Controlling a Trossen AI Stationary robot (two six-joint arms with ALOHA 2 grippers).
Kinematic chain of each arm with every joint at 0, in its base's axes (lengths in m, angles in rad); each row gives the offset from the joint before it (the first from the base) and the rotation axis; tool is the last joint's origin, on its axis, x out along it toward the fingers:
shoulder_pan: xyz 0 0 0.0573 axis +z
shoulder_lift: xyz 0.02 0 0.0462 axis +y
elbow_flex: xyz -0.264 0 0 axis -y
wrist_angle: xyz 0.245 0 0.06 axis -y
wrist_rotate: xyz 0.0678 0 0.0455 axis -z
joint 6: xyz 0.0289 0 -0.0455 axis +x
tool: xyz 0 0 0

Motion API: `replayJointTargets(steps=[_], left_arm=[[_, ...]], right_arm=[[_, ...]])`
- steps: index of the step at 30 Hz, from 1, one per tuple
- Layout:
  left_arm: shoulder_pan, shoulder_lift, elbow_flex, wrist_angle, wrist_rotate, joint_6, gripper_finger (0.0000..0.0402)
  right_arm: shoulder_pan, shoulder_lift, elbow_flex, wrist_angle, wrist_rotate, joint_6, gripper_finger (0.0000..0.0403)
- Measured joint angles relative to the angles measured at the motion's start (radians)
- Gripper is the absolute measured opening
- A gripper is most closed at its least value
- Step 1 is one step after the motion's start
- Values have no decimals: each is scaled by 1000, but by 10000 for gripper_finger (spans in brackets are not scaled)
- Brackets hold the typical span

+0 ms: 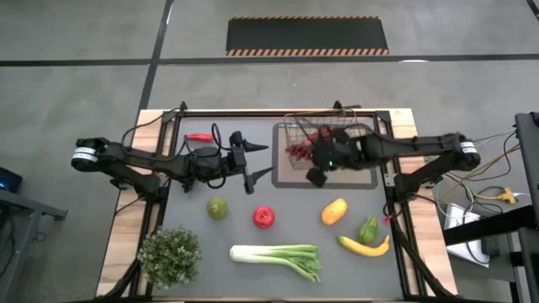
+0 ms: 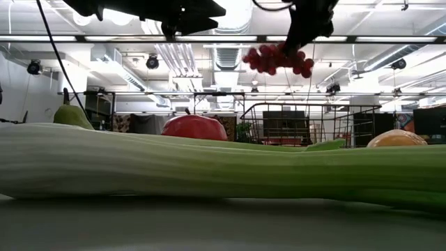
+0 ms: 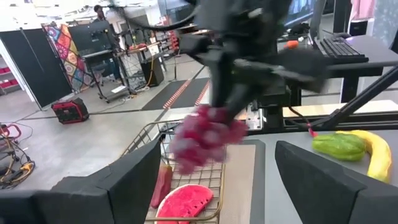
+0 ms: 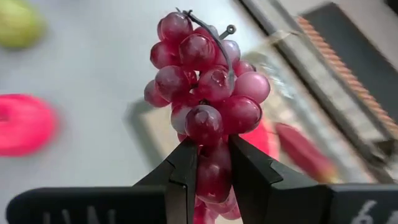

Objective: Build produce basket
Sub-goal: Put the red grapes into the wire basket

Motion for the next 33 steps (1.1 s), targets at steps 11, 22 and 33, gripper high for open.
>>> replayJointTargets(steps=[11,22,33], left_arm=[[0,-6,-2,-1,-5,0,299],[0,-6,-2,-1,-5,-1,299],[0,-6,-2,-1,-5,-5,299]], right_arm=[[-344,49,-23,-158,-11,-17,70],[-491,154,-104,-169,-61,-63,70],[-534,274,-106,-199,-147,-82,70]])
